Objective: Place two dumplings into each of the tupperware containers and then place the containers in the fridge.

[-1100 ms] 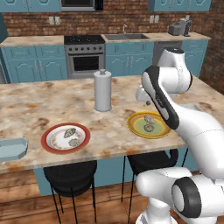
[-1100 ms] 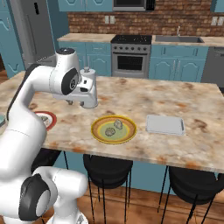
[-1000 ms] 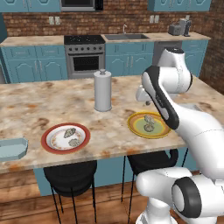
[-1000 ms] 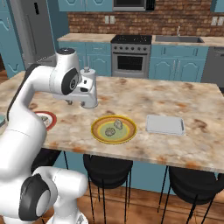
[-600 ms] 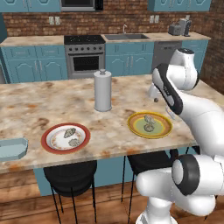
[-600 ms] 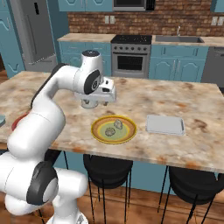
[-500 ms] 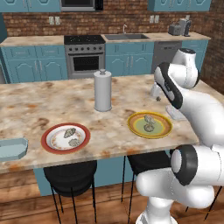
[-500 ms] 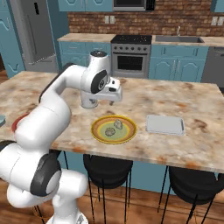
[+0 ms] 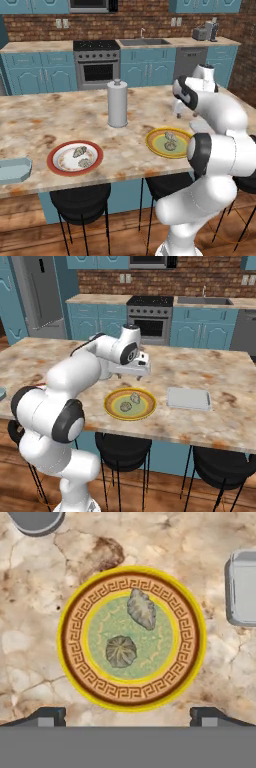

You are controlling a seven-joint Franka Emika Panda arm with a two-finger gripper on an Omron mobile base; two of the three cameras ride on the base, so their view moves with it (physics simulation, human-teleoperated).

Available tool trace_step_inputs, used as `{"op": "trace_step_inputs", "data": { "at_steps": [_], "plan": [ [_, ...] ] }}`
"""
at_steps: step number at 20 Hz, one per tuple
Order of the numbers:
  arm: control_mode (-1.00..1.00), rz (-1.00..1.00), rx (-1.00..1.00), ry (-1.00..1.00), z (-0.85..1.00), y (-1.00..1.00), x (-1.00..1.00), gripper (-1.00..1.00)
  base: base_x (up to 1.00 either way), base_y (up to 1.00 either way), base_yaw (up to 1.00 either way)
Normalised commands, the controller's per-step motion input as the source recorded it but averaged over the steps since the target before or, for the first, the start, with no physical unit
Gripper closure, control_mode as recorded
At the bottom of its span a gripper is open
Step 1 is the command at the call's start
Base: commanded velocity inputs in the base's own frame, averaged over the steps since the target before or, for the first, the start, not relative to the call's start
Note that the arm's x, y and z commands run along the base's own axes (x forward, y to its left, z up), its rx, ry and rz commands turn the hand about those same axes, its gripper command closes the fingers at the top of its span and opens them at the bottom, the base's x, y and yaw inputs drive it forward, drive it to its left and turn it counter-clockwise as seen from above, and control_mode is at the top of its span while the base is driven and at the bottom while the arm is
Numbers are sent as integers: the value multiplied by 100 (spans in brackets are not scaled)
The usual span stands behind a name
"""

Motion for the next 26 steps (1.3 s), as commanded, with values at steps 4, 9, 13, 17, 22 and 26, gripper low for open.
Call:
{"op": "trace_step_inputs", "data": {
  "at_steps": [4,9,13,17,22,26],
  "plan": [
    [-100,0,-4,6,-94,0,15,-100,0,0,0],
    [-100,0,-3,11,-91,1,10,-100,0,0,0],
    [-100,0,0,3,-59,0,29,-100,0,0,0],
    [-100,0,3,0,-15,-1,50,-100,0,0,0],
    [-100,0,5,0,-16,-2,58,-100,0,0,0],
    [-100,0,4,0,-18,-3,57,-100,0,0,0]
  ]
}}
